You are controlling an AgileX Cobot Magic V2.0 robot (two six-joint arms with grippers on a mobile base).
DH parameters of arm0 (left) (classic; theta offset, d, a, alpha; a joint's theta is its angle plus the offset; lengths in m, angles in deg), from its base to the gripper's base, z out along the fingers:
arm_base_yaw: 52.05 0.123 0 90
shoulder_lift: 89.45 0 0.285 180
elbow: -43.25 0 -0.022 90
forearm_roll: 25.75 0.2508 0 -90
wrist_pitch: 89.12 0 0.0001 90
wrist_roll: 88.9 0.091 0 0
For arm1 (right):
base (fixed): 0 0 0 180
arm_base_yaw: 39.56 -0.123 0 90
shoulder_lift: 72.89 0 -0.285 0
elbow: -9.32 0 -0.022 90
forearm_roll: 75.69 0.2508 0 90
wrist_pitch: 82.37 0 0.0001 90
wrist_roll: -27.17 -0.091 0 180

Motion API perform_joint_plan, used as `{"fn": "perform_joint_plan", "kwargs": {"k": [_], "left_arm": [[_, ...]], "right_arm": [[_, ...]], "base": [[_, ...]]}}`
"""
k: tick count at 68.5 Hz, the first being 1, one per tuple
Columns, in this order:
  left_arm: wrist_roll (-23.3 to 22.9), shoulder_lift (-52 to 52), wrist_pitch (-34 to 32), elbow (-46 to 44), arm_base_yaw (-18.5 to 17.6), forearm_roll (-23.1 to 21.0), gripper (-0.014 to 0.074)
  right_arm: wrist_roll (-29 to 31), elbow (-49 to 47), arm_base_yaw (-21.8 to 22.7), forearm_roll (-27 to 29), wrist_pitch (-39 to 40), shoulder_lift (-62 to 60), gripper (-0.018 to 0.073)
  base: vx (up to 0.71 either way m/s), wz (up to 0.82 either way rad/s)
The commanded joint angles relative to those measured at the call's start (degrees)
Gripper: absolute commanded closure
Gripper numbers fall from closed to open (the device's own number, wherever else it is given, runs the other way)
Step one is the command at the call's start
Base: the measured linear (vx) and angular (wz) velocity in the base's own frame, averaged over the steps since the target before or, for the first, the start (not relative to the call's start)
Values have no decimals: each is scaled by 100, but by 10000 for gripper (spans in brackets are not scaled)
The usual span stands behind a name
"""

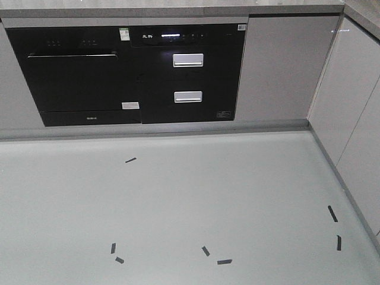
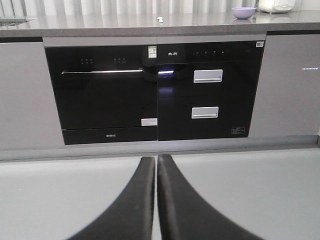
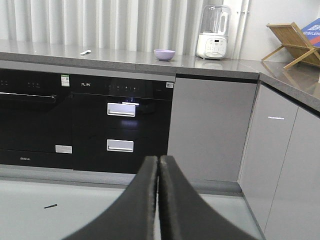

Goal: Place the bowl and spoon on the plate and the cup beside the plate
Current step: 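Drive the base toward the counter holding the spoon and bowl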

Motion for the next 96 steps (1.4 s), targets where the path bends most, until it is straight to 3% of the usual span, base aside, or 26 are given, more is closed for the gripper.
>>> {"fn": "perform_joint_plan", "kwargs": {"k": [1,96], "left_arm": [[-23,81,-400,-102,-28,-7,603],[-23,81,-400,-102,-28,-7,603]], "right_arm": [[0,45,36,-31,398,-37,565],[0,45,36,-31,398,-37,565]], "base": [[12,-2],[8,0]]}}
